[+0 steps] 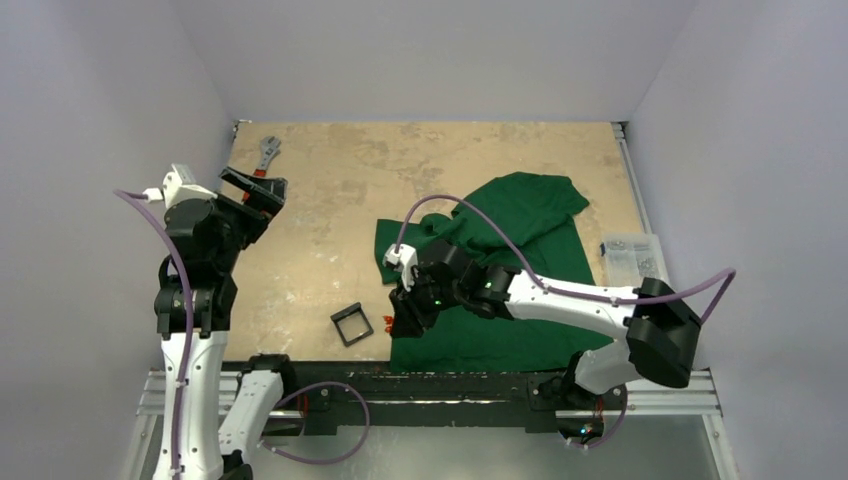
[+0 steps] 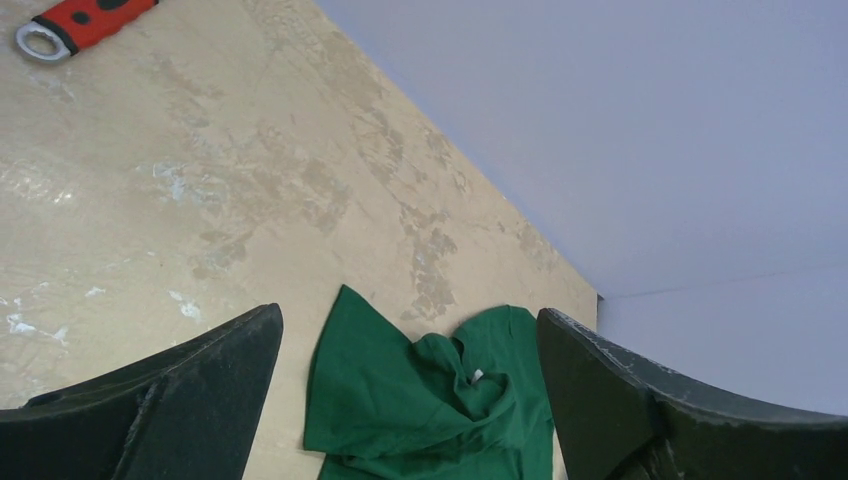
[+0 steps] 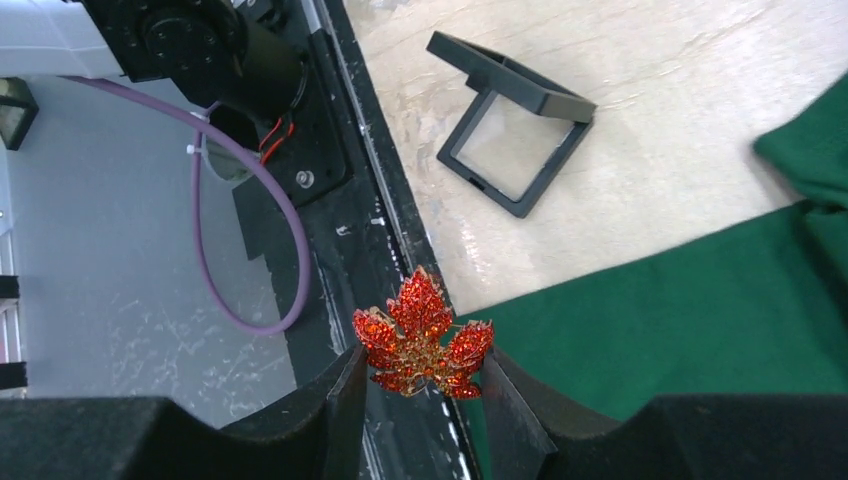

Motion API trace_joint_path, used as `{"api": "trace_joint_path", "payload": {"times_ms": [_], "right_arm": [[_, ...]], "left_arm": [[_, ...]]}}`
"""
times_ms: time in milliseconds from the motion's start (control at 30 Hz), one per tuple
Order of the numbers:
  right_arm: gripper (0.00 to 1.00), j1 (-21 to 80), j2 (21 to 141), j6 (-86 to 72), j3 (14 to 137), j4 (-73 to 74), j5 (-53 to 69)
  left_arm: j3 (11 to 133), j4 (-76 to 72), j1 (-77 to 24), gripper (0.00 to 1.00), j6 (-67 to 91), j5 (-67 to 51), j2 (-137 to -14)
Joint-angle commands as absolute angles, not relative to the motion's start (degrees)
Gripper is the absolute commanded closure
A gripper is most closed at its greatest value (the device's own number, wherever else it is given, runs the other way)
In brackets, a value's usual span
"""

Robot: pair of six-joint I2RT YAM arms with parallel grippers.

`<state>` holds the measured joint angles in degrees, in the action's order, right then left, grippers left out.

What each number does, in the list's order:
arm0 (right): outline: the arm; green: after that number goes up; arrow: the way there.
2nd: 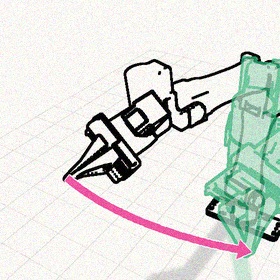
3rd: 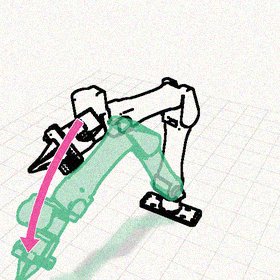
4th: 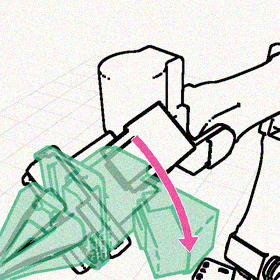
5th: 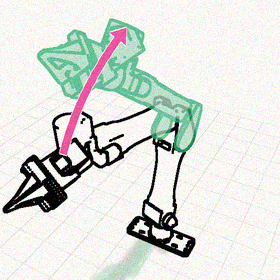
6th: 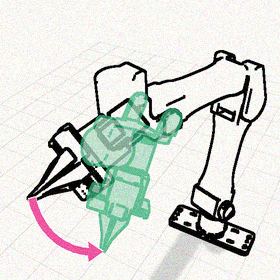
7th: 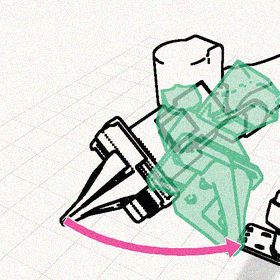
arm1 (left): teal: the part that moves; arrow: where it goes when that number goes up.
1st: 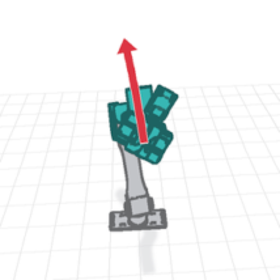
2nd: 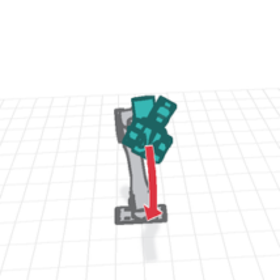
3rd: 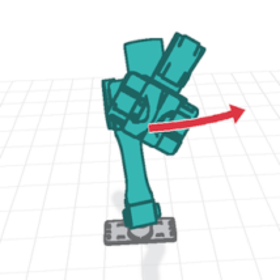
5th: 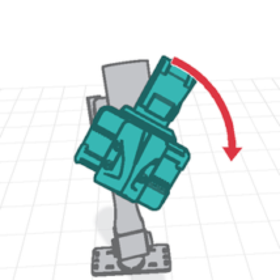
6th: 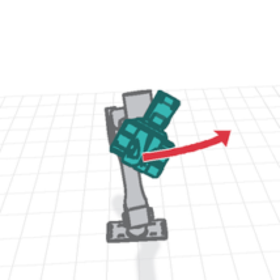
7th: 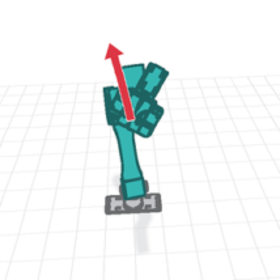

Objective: Remove the brooch from the garment

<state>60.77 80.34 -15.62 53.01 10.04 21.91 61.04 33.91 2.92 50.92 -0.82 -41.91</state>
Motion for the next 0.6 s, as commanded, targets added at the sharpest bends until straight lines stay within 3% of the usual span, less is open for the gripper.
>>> {"api": "trace_joint_path", "payload": {"times_ms": [0,367,567], "right_arm": [[0.66,63.37,84.14,-19.42,53.88,2.36,19.86],[0.76,68.15,97.14,-27.27,60.74,1.77,13.2],[0.74,68.44,100.85,-29.7,63.36,2.93,11.69]], "left_arm": [[60.44,33.92,4.08,0.02,51.79,-0.43,-41.25],[61.09,32.92,6.88,0.0,51.95,-0.18,-41.4],[61.05,33.34,6.88,0.0,51.08,-0.53,-42.52]]}}
